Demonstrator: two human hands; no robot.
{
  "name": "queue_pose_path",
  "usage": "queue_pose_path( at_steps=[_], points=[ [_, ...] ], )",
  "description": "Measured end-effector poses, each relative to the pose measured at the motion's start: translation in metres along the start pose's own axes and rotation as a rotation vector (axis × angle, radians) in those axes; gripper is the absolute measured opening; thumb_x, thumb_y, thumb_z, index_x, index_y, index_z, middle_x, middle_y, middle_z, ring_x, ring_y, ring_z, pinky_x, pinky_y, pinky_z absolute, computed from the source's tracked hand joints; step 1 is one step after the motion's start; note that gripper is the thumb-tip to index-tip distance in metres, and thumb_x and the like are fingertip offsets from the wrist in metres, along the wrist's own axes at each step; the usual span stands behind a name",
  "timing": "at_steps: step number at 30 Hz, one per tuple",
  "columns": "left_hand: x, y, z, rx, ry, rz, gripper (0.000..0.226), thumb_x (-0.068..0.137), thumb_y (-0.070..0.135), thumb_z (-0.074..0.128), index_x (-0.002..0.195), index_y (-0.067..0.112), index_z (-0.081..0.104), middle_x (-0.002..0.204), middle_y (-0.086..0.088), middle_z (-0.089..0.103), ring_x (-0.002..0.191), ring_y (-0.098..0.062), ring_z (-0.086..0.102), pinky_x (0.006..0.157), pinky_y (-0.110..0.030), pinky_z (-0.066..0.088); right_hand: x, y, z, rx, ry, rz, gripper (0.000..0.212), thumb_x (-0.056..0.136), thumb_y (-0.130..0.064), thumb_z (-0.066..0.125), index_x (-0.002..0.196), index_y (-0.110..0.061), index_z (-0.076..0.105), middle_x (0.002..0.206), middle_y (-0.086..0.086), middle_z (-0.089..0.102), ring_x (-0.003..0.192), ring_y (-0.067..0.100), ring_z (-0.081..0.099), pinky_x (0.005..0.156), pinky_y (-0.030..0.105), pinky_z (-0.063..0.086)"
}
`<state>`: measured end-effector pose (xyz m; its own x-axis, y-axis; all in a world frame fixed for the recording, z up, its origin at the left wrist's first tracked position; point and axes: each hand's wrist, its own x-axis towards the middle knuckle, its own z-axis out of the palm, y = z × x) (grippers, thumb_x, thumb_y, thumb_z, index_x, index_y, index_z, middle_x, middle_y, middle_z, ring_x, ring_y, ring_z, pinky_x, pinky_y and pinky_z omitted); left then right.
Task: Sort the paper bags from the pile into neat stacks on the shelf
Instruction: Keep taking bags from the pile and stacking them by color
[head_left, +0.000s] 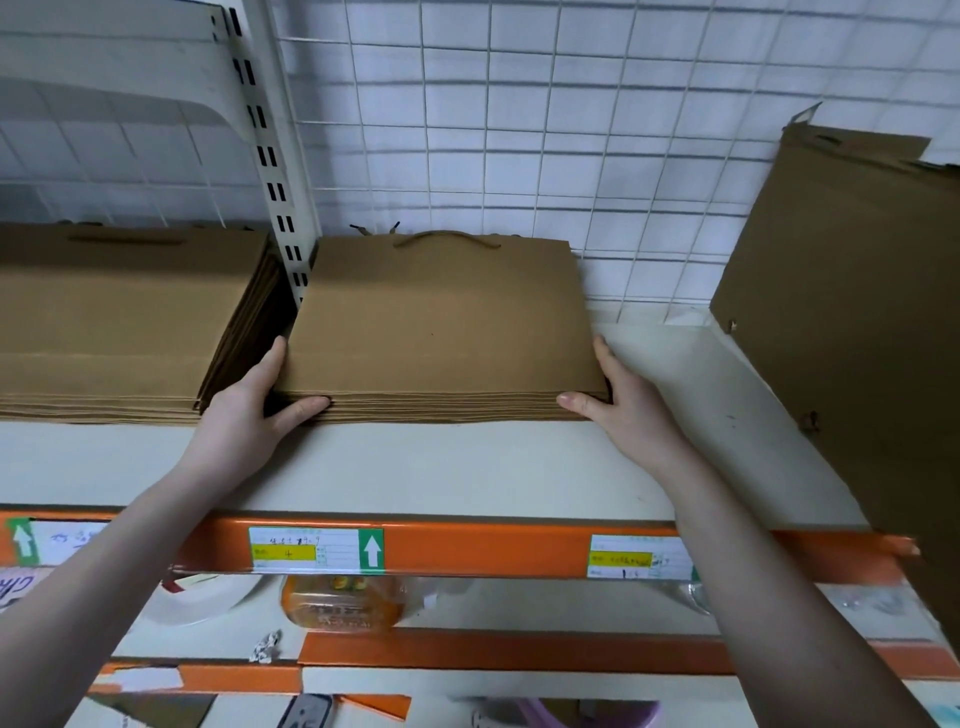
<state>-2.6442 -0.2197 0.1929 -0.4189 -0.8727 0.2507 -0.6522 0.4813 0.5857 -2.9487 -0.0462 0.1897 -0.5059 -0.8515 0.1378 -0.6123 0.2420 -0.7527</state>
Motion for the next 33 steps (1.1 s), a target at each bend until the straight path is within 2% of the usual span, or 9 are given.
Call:
queue_pose_path(
  at_steps=[6, 11, 16, 23, 28, 33],
  points=[
    [-0.004, 0.004, -0.002, 0.016, -0.016, 0.003, 0.087, 0.079, 0.032, 0.071, 0.149, 0.016, 0.023, 0.148, -0.01, 0.038, 0.135, -0.029, 0.036, 0.106, -0.034, 0.03, 0.002, 0.005, -0.001, 0.043, -0.006, 0.039, 0.103, 0.072, -0.028, 0.08, 0.151, -0.02, 0.014, 0.15, -0.002, 0.033, 0.136, 0.014, 0.034, 0.112, 0.034, 0.03],
    [-0.003, 0.003, -0.002, 0.042, -0.035, -0.005, 0.1, 0.071, 0.025, 0.081, 0.15, 0.017, 0.02, 0.146, -0.011, 0.041, 0.132, -0.031, 0.039, 0.105, -0.035, 0.032, 0.001, 0.007, 0.0, 0.0, -0.016, 0.037, 0.11, 0.07, -0.018, 0.082, 0.151, -0.02, 0.009, 0.149, -0.002, 0.036, 0.133, 0.015, 0.037, 0.105, 0.022, 0.029],
    [0.0, 0.0, -0.001, 0.055, -0.011, -0.005, 0.1, 0.07, 0.023, 0.082, 0.149, 0.016, 0.023, 0.146, -0.01, 0.04, 0.133, -0.03, 0.038, 0.104, -0.033, 0.03, 0.001, 0.009, -0.001, 0.012, 0.019, 0.023, 0.105, 0.069, -0.014, 0.082, 0.151, -0.021, 0.017, 0.143, -0.007, 0.044, 0.128, 0.009, 0.043, 0.095, 0.015, 0.031],
    [0.002, 0.002, -0.001, 0.083, -0.014, 0.02, 0.097, 0.071, 0.025, 0.08, 0.149, 0.014, 0.023, 0.144, -0.014, 0.042, 0.132, -0.032, 0.039, 0.103, -0.033, 0.031, 0.005, 0.011, -0.001, -0.001, 0.036, 0.006, 0.101, 0.068, -0.016, 0.083, 0.149, -0.021, 0.024, 0.138, -0.006, 0.051, 0.123, 0.009, 0.048, 0.096, 0.019, 0.036],
    [-0.001, 0.001, -0.002, 0.08, 0.003, 0.028, 0.098, 0.07, 0.024, 0.081, 0.149, 0.014, 0.024, 0.144, -0.014, 0.042, 0.131, -0.032, 0.041, 0.103, -0.034, 0.032, 0.002, 0.009, 0.003, -0.051, 0.062, 0.037, 0.103, 0.07, -0.02, 0.082, 0.15, -0.014, 0.018, 0.145, 0.003, 0.042, 0.131, 0.017, 0.041, 0.104, 0.026, 0.035],
    [-0.002, 0.001, -0.001, 0.068, 0.015, 0.045, 0.098, 0.07, 0.02, 0.081, 0.149, 0.011, 0.024, 0.143, -0.015, 0.043, 0.128, -0.033, 0.044, 0.103, -0.035, 0.034, -0.001, 0.005, 0.005, -0.111, 0.088, 0.044, 0.101, 0.071, -0.022, 0.081, 0.15, -0.012, 0.019, 0.147, 0.006, 0.04, 0.133, 0.021, 0.039, 0.106, 0.028, 0.034]
  ],
)
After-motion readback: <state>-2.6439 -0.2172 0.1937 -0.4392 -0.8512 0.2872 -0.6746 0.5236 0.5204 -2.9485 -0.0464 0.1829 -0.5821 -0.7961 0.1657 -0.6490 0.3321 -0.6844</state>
